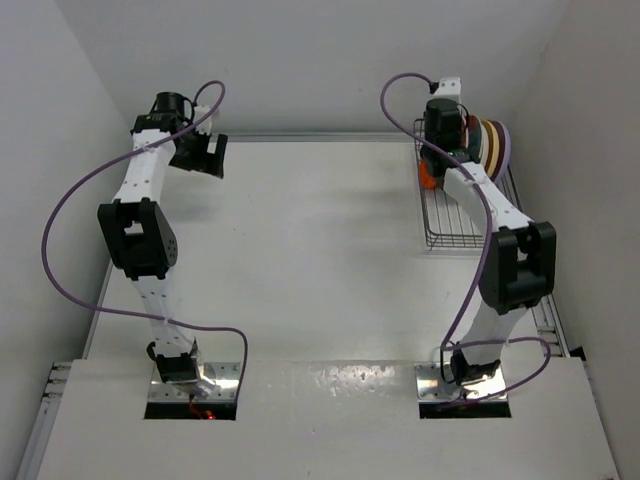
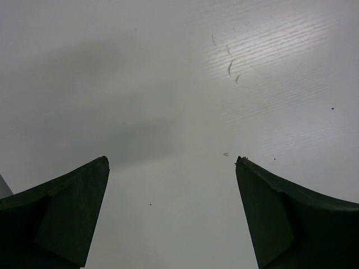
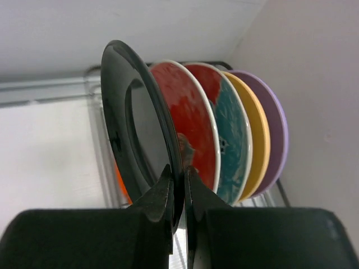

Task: Load the plates into the dish rack

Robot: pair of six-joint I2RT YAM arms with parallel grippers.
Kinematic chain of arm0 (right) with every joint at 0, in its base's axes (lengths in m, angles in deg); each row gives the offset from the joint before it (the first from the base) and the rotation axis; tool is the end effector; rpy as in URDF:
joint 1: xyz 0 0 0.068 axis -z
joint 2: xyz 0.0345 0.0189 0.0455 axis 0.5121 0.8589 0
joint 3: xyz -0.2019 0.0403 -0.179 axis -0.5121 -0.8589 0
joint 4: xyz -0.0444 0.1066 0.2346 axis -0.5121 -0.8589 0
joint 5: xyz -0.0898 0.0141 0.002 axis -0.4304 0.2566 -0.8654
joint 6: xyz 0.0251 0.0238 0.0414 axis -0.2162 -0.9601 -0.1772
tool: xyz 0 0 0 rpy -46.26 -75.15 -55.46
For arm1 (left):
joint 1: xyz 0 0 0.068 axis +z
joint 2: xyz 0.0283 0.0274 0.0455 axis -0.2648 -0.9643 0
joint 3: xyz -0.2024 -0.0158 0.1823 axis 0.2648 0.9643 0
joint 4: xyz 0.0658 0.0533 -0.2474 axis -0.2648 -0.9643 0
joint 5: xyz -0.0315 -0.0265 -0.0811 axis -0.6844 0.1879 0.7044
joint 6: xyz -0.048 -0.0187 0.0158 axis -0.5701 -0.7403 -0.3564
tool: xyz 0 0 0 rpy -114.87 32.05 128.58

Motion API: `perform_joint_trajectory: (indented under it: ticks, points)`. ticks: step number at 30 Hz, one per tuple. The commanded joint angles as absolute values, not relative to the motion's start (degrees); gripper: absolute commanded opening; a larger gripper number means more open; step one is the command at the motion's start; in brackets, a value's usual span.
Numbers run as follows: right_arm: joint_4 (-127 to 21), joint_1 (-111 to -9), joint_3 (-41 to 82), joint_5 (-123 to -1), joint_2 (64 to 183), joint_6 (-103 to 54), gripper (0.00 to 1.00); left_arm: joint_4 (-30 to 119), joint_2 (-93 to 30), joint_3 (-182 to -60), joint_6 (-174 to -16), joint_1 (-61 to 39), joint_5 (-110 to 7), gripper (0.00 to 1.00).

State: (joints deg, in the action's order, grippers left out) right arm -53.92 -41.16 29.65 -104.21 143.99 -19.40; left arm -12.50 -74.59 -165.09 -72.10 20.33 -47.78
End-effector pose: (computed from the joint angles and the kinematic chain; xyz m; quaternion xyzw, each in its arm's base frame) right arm 0.4184 0.0558 0.3277 0.1175 0.7843 -0.1827 0.5811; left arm 0.4506 0.0318 0.3066 0.0838 0.9498 -0.0592 0.2957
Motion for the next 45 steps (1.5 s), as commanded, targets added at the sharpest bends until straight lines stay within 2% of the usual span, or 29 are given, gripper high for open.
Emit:
perform_joint_trajectory:
  ticks: [1, 4, 15, 19, 21, 23, 25, 26, 28, 31, 34, 35, 41, 42, 43, 45]
  points:
    - [-49.07, -41.09, 31.89, -112.44, 147.87, -13.20, 0.00, -12.01, -72.88, -165.10, -73.00, 20.10, -50.01, 1.00]
    - [-46.08, -40.91, 31.37, -114.99, 149.72, -13.20, 0.00, -12.01, -72.27, -163.96, -72.47, 20.10, -50.01, 1.00]
    - [-45.80, -40.56, 28.20, -106.83, 155.08, -16.10, 0.00, -12.01, -72.27, -163.43, -72.47, 20.10, -50.01, 1.00]
    - [-49.32, -40.65, 30.92, -105.33, 157.46, -17.15, 0.01, -12.01, -72.27, -163.43, -72.47, 20.10, -50.01, 1.00]
    - [-50.37, -40.39, 31.63, -104.71, 157.90, -17.15, 0.06, -12.01, -72.27, -163.43, -72.47, 20.10, -50.01, 1.00]
    - [-50.38, -40.04, 31.37, -104.54, 157.90, -19.35, 0.16, -12.01, -72.27, -163.43, -71.95, 20.10, -50.01, 1.00]
    - [-51.16, -40.04, 31.46, -103.83, 157.20, -20.14, 0.20, -12.01, -71.74, -162.90, -71.94, 20.10, -50.54, 1.00]
    - [-51.17, -39.77, 31.45, -103.66, 156.94, -20.32, 0.26, -12.01, -71.74, -162.90, -71.94, 20.10, -50.54, 1.00]
    - [-51.17, -39.77, 31.02, -102.61, 154.92, -20.67, 0.28, -12.01, -71.74, -162.90, -71.94, 20.10, -50.54, 1.00]
    - [-50.64, -39.68, 29.70, -101.55, 151.24, -20.32, 0.42, -12.01, -71.74, -162.90, -71.94, 20.10, -50.54, 1.00]
    - [-51.17, -39.68, 29.17, -100.58, 147.81, -20.14, 0.50, -12.01, -71.21, -162.90, -71.94, 20.10, -50.54, 1.00]
    - [-51.43, -39.51, 29.00, -99.80, 146.14, -19.88, 0.61, -12.01, -71.21, -162.90, -71.94, 20.10, -50.54, 1.00]
    - [-56.61, -38.81, 23.82, -93.93, 134.18, -25.76, 0.99, -12.01, -70.16, -162.28, -71.41, 20.10, -51.25, 1.00]
    - [-57.49, -38.46, 21.72, -92.07, 132.61, -27.94, 1.00, -12.01, -69.55, -162.28, -71.41, 20.10, -51.77, 1.00]
    - [-58.37, -38.02, 20.48, -85.01, 129.37, -29.10, 1.00, -12.01, -69.54, -161.68, -71.41, 20.10, -52.56, 1.00]
    - [-61.97, -35.82, 15.04, -81.17, 124.52, -33.91, 1.00, -12.01, -67.71, -160.88, -70.80, 19.57, -53.26, 1.00]
